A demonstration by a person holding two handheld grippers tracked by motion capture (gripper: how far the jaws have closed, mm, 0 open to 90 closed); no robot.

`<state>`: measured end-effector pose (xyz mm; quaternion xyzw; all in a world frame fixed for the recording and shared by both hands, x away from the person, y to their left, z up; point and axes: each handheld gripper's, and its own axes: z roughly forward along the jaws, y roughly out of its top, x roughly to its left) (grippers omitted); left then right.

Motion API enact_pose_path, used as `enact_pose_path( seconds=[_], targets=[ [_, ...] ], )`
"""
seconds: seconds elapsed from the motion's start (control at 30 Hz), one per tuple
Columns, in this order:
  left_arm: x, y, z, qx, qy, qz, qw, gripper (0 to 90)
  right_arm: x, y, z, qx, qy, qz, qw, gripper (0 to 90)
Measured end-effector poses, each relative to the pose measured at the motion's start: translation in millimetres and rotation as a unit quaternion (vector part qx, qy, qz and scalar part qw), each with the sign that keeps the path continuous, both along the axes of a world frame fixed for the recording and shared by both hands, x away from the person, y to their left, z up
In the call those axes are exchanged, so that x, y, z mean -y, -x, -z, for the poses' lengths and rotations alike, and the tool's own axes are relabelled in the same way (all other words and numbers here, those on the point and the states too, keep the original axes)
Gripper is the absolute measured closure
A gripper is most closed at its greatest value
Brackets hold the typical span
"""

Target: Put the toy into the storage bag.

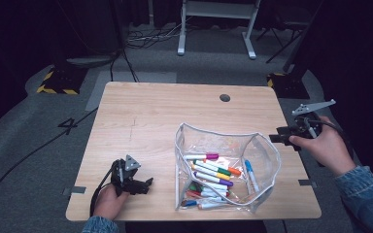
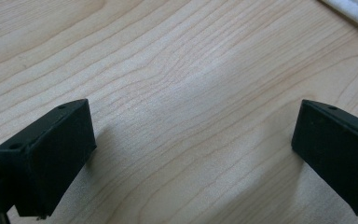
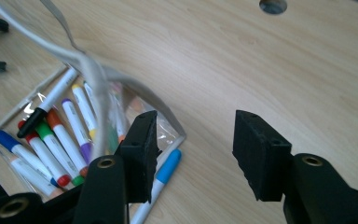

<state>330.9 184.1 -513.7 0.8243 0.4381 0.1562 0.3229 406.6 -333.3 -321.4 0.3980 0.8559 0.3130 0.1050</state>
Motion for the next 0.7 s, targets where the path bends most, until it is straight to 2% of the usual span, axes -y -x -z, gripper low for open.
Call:
enact_pose_path(
  seconds=[0.27, 0.6, 0.63, 0.7],
  targets=[
    [0.0, 0.0, 0.0, 0.0, 0.0, 0.0, 1.0, 0.0, 1.5, 1.6, 46.1, -0.034, 0.003, -0.013, 0.9993, 47.6],
    [0.1, 0.0, 0.1, 0.0, 0.001, 0.0, 1.0, 0.0, -8.6, 7.4, 90.8, -0.066, 0.011, -0.039, 0.997, 44.2],
    [0.0, 0.0, 0.0, 0.0, 0.0, 0.0, 1.0, 0.0, -9.1, 7.7, 94.6, -0.07, 0.008, -0.041, 0.9967, 44.2],
    [0.0, 0.0, 0.0, 0.0, 0.0, 0.0, 1.0, 0.0, -8.6, 8.0, 99.2, -0.076, -0.013, -0.036, 0.9964, 44.2]
  ],
)
